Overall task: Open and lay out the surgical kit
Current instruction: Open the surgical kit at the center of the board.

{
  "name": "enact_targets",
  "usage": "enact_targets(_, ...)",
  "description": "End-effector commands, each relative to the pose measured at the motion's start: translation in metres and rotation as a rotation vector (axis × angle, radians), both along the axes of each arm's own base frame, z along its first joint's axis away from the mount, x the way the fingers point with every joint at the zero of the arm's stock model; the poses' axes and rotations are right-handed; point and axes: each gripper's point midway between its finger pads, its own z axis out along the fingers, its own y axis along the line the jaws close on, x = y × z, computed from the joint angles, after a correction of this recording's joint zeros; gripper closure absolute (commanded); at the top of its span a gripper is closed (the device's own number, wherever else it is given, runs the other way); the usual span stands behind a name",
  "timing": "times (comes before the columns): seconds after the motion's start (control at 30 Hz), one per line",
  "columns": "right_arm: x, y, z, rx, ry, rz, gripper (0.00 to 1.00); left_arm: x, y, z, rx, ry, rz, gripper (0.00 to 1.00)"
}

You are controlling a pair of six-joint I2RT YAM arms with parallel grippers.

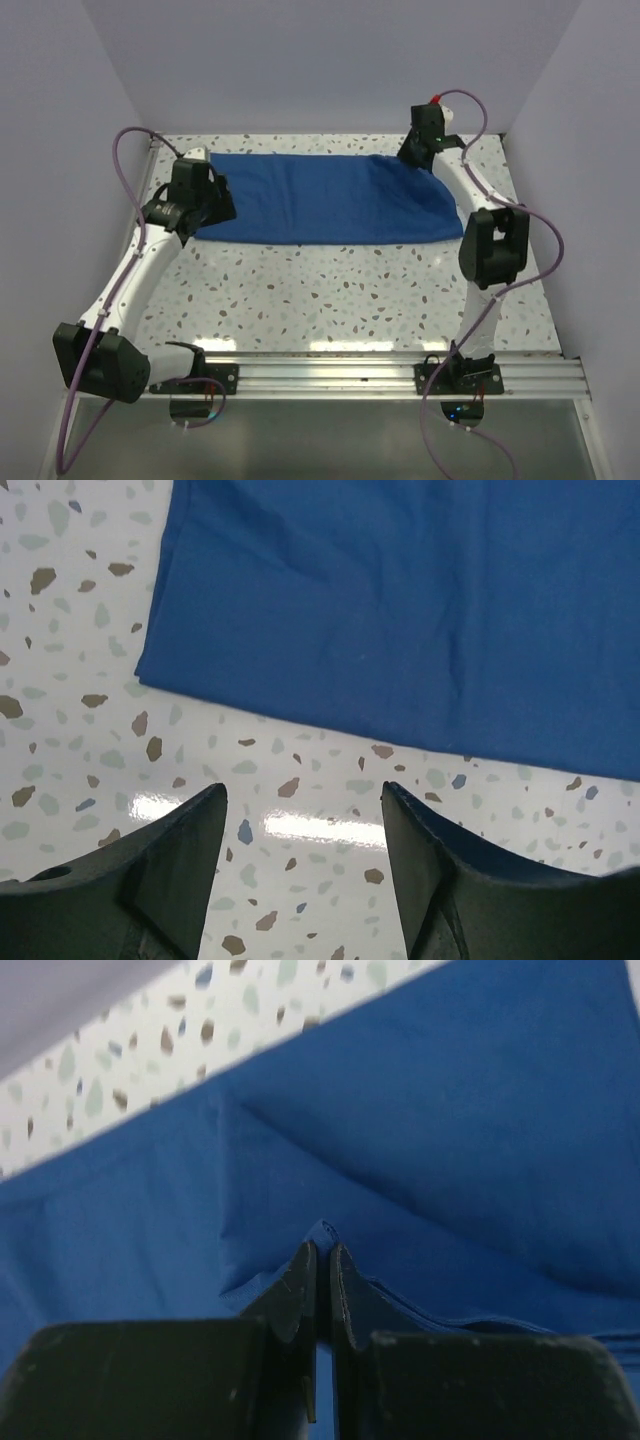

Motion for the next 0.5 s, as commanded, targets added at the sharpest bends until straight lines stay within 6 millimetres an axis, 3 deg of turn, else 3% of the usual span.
enact_targets(0.0, -0.059, 0.024, 0.056, 0.087, -0.060, 0.095, 1.00, 0.008, 0.003, 0.040, -0.014, -0.091, 0.043, 0.32)
enact_targets(0.03, -0.089, 0.022, 0.025, 0.094, 0.025, 0.090, 1.00, 0.012, 0.003, 0.049, -0.020, -0.110, 0.046, 0.32)
enact_targets(0.07, -0.106, 0.021, 0.022, 0.109, 0.040, 0.088, 1.00, 0.014, 0.002, 0.055, -0.030, -0.124, 0.054, 0.32)
enact_targets(0.1, -0.129, 0.024, 0.049, 0.154, -0.010, 0.109, 1.00, 0.016, 0.002, 0.060, -0.035, -0.136, 0.059, 0.32)
enact_targets(0.13, -0.161, 0.022, 0.020, 0.150, 0.077, 0.111, 1.00, 0.019, 0.001, 0.069, -0.042, -0.156, 0.063, 0.32)
enact_targets(0.2, -0.201, 0.021, 0.020, 0.153, 0.096, 0.124, 1.00, 0.023, 0.001, 0.077, -0.056, -0.176, 0.074, 0.32)
enact_targets(0.23, -0.241, 0.017, 0.018, 0.146, 0.130, 0.136, 1.00, 0.026, 0.000, 0.084, -0.063, -0.191, 0.077, 0.32)
enact_targets(0.27, -0.261, 0.013, 0.015, 0.146, 0.150, 0.137, 1.00, 0.028, -0.001, 0.087, -0.071, -0.197, 0.082, 0.32)
enact_targets(0.3, -0.286, 0.008, -0.003, 0.140, 0.204, 0.142, 1.00, 0.030, -0.001, 0.088, -0.074, -0.198, 0.088, 0.32)
enact_targets(0.33, -0.317, 0.002, 0.006, 0.145, 0.199, 0.151, 1.00, 0.032, -0.001, 0.093, -0.081, -0.209, 0.096, 0.32)
enact_targets(0.4, -0.351, -0.002, -0.001, 0.143, 0.231, 0.186, 1.00, 0.035, -0.001, 0.098, -0.097, -0.223, 0.117, 0.32)
enact_targets(0.43, -0.385, -0.007, -0.012, 0.145, 0.295, 0.203, 1.00, 0.036, -0.001, 0.103, -0.105, -0.236, 0.126, 0.32)
enact_targets(0.47, -0.403, -0.008, -0.016, 0.151, 0.329, 0.218, 1.00, 0.036, -0.001, 0.106, -0.119, -0.243, 0.144, 0.32)
